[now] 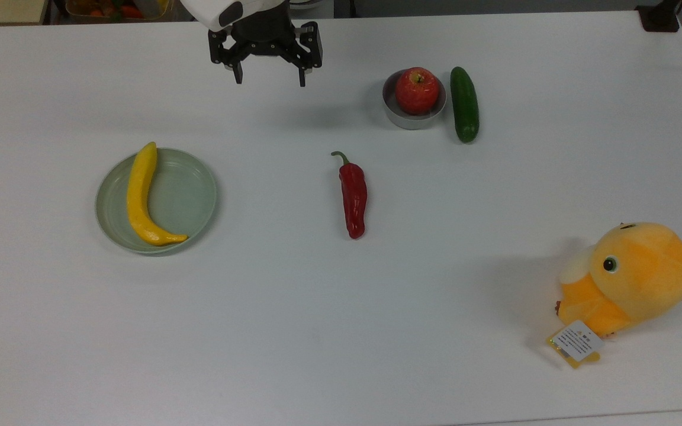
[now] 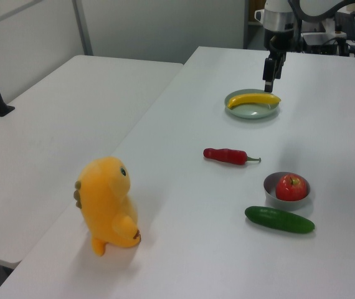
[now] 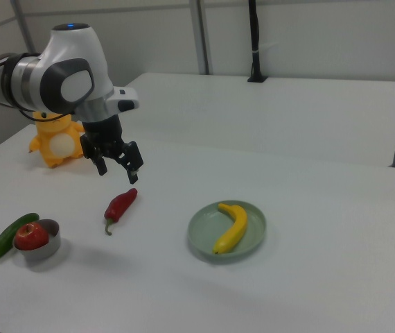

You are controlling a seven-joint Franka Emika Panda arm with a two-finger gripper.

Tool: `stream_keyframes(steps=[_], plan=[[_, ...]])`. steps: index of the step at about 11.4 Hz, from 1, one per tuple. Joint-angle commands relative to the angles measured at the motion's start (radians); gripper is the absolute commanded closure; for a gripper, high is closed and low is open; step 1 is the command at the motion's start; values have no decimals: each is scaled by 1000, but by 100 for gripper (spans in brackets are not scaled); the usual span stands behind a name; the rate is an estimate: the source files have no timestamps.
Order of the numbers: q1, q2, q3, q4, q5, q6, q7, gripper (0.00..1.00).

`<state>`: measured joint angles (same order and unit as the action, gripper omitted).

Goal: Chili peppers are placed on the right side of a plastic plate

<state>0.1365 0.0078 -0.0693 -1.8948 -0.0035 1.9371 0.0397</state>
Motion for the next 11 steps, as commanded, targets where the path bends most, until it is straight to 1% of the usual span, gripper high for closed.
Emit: stream_keyframes(steps=[1,7,9,11], plan=[[2,-11,-3,-1,14,-30,-31,0],[2,-8,-3,-3,13,-23,-35,0],[2,6,3,-1,13,-18,-35,0],[6,47,19,9,8,-9,-31,0]])
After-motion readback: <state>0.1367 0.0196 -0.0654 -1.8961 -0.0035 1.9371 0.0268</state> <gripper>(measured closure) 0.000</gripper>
